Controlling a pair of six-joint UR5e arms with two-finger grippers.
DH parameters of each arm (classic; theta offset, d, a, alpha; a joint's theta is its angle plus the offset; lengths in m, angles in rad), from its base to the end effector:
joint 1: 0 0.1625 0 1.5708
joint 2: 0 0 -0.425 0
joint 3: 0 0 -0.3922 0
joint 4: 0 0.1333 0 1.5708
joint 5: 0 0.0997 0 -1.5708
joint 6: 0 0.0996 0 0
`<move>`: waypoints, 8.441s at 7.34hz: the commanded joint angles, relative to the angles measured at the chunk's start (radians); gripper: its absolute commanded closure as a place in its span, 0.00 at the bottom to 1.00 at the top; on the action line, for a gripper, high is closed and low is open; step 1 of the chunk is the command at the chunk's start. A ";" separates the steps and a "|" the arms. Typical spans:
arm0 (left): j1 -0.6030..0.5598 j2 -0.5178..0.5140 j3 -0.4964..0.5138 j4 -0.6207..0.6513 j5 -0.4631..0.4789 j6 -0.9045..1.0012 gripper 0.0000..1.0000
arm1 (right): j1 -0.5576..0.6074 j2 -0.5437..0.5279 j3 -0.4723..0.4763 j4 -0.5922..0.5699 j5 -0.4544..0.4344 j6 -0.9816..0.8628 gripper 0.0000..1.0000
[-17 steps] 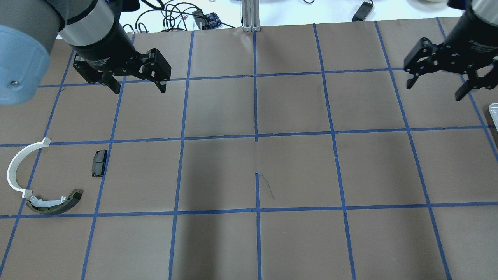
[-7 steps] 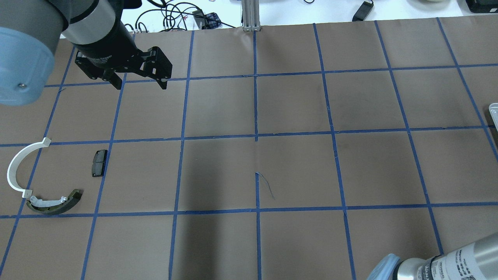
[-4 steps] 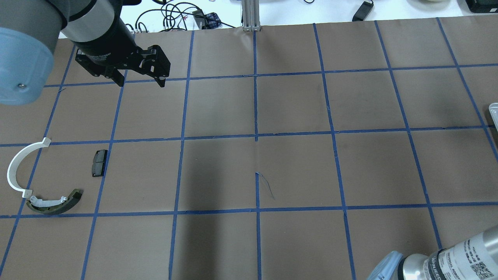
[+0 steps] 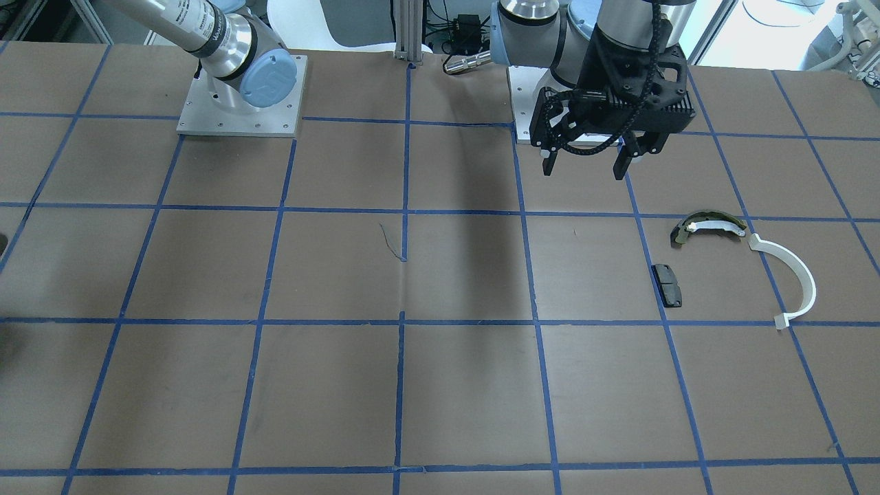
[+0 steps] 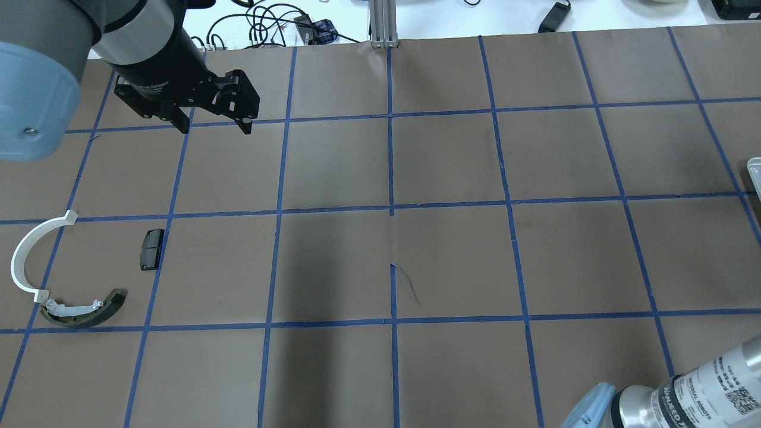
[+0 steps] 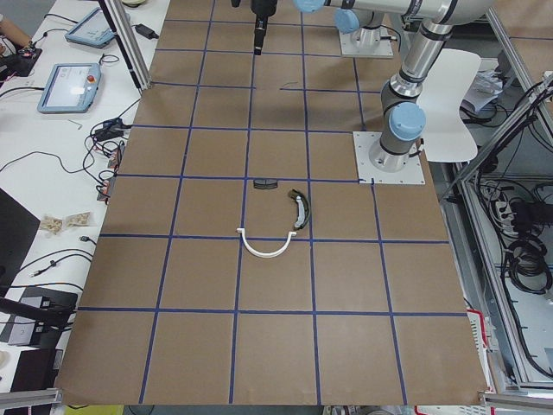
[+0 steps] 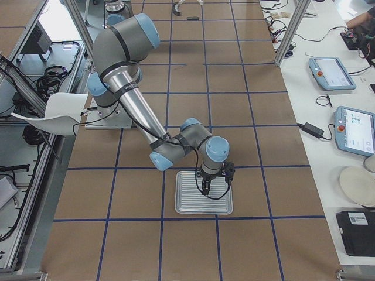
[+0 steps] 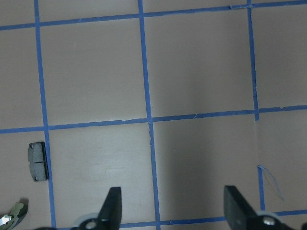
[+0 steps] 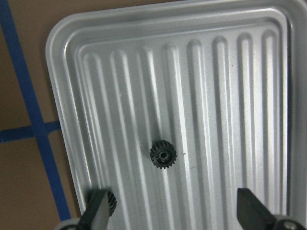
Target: Place bearing gear from tray to pile
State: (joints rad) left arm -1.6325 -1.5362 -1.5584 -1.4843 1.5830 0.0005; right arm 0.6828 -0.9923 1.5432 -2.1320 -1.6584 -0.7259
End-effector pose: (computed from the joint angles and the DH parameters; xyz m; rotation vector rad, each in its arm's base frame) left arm -0.1620 -0.4801 0.5202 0.0959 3.1250 -0.2095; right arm -0.4391 -0.5177 0.2149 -0.2494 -3.0622 -0.0863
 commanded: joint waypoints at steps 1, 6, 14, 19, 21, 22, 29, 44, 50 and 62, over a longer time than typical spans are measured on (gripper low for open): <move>-0.001 0.002 -0.002 -0.026 0.000 -0.002 0.00 | 0.001 0.029 0.001 -0.047 0.005 0.051 0.11; 0.000 0.001 0.009 -0.068 -0.008 -0.004 0.00 | 0.001 0.050 0.003 -0.075 0.008 0.086 0.31; 0.003 -0.001 0.011 -0.068 -0.011 -0.004 0.00 | 0.001 0.061 0.003 -0.071 0.006 0.092 0.94; 0.003 0.001 0.011 -0.067 -0.011 -0.005 0.00 | 0.067 -0.119 0.003 0.132 0.005 0.187 1.00; 0.003 -0.001 0.011 -0.068 -0.011 -0.004 0.00 | 0.234 -0.218 0.009 0.277 0.006 0.348 1.00; 0.003 -0.001 0.012 -0.067 -0.011 -0.004 0.00 | 0.358 -0.245 0.015 0.300 0.055 0.514 1.00; 0.003 0.001 0.012 -0.068 -0.009 -0.004 0.00 | 1.064 -0.201 0.116 0.169 0.242 1.279 1.00; -0.006 -0.067 0.005 -0.044 -0.014 -0.023 0.00 | 0.927 -0.247 0.238 -0.094 0.229 1.118 0.00; -0.243 -0.392 -0.121 0.349 -0.015 -0.401 0.00 | 0.447 -0.310 0.227 0.053 0.238 0.375 0.00; -0.366 -0.518 -0.321 0.746 0.005 -0.458 0.50 | -0.051 -0.130 0.103 0.040 0.247 -1.200 0.00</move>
State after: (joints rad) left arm -1.9966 -2.0514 -1.8783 -0.7359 1.5791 -0.4649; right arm 0.6554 -1.1848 1.7115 -2.0988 -1.4105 -1.8192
